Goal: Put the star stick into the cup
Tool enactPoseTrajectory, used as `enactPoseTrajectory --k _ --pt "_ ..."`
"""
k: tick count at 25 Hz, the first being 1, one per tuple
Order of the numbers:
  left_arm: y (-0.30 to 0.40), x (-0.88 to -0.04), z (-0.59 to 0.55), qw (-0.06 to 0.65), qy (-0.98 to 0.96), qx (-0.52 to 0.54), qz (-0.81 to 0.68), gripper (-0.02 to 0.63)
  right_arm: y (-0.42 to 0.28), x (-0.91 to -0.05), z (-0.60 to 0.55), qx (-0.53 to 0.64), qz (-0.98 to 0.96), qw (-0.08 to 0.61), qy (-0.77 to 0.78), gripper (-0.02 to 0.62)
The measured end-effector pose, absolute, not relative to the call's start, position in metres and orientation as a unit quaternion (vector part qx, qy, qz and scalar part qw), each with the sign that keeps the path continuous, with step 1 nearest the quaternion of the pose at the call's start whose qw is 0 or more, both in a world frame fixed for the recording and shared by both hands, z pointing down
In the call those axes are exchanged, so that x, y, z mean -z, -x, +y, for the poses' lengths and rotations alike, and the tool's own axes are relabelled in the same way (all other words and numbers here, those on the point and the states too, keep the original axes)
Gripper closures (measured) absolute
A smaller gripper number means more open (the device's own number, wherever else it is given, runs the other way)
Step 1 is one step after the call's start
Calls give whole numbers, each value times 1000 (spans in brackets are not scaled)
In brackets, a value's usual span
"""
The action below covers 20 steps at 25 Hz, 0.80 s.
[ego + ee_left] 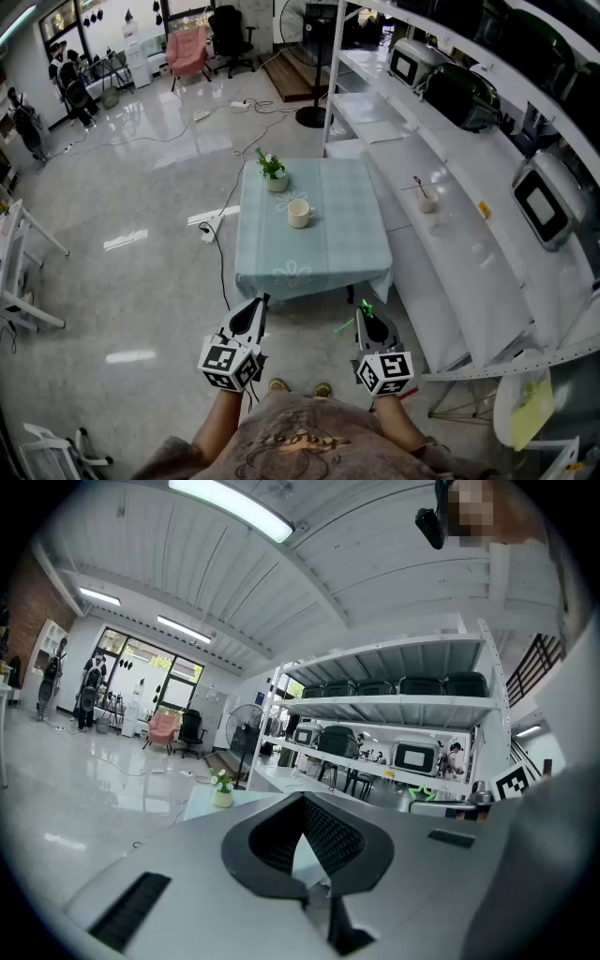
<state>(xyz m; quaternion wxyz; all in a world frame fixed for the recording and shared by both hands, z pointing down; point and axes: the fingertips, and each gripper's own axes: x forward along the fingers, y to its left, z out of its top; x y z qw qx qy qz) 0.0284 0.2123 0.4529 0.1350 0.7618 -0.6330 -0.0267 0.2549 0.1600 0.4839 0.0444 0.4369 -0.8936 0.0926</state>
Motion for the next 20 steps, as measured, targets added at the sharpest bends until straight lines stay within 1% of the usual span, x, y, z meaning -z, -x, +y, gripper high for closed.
enactPoseTrajectory --k 11,20 --pt "-23 -448 213 134 -774 25 -619 584 -239 -475 166 -99 -895 35 -433 580" --pt "4 -456 209 128 -789 16 -601 584 -212 -479 170 -85 -890 35 -447 580"
